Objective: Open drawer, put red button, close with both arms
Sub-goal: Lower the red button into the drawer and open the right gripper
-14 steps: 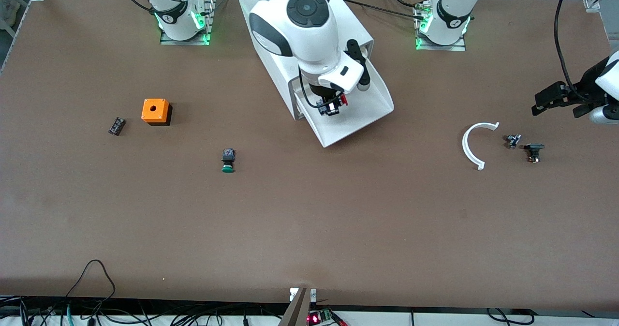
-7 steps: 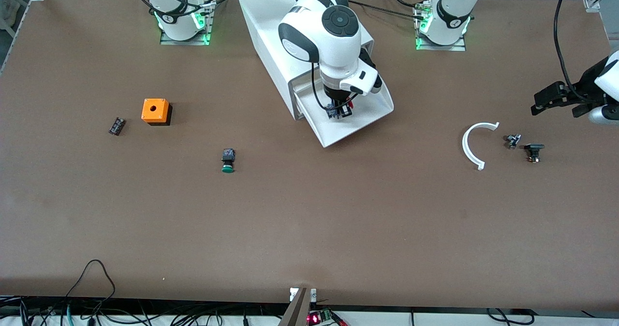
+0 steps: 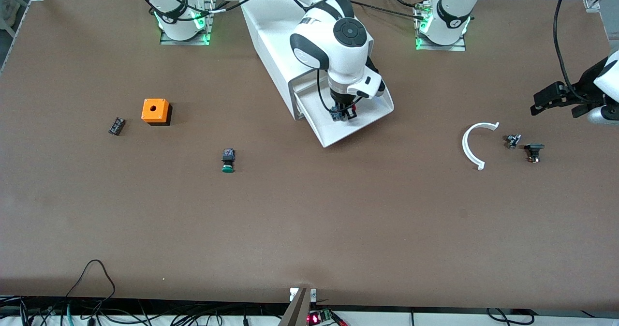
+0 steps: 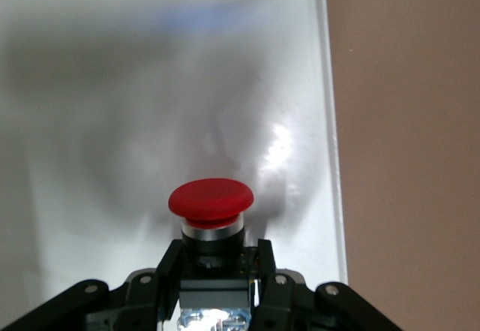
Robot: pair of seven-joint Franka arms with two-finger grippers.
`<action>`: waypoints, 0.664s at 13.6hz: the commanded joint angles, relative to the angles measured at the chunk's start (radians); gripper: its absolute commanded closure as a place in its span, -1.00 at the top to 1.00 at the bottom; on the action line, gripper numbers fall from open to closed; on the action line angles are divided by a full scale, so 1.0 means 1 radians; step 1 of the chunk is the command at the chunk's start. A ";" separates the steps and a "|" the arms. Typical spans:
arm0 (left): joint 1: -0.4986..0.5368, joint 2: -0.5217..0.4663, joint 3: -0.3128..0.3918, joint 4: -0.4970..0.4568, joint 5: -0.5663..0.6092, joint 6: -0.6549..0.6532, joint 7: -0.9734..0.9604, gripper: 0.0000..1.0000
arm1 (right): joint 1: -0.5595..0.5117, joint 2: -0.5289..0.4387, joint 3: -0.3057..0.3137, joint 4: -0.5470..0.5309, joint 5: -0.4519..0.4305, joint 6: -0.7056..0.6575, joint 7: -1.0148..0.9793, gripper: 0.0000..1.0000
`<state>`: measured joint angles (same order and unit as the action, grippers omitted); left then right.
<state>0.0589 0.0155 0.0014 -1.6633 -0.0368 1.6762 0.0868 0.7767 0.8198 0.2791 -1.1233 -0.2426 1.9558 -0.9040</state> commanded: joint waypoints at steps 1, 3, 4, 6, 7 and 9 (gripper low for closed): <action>-0.008 0.004 0.006 0.016 -0.006 -0.016 -0.009 1.00 | 0.013 0.007 -0.011 0.030 -0.009 -0.018 0.060 0.99; -0.007 0.004 0.008 0.016 -0.006 -0.016 -0.001 1.00 | 0.012 -0.005 -0.006 0.037 -0.011 -0.044 0.152 1.00; -0.008 0.004 0.014 0.016 -0.006 -0.016 -0.002 1.00 | 0.012 -0.023 -0.008 0.039 -0.012 -0.044 0.216 1.00; -0.008 0.008 0.014 0.014 -0.012 -0.012 -0.001 1.00 | 0.001 -0.082 -0.014 0.039 -0.014 -0.046 0.336 1.00; -0.011 0.009 0.008 0.016 -0.011 -0.006 -0.005 1.00 | -0.014 -0.109 -0.026 0.039 -0.015 -0.046 0.394 1.00; -0.019 0.020 0.002 0.004 -0.017 0.032 -0.013 1.00 | -0.028 -0.146 -0.085 0.036 -0.017 -0.048 0.465 1.00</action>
<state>0.0562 0.0208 0.0021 -1.6636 -0.0380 1.6825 0.0864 0.7667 0.7219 0.2337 -1.0727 -0.2453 1.9267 -0.5124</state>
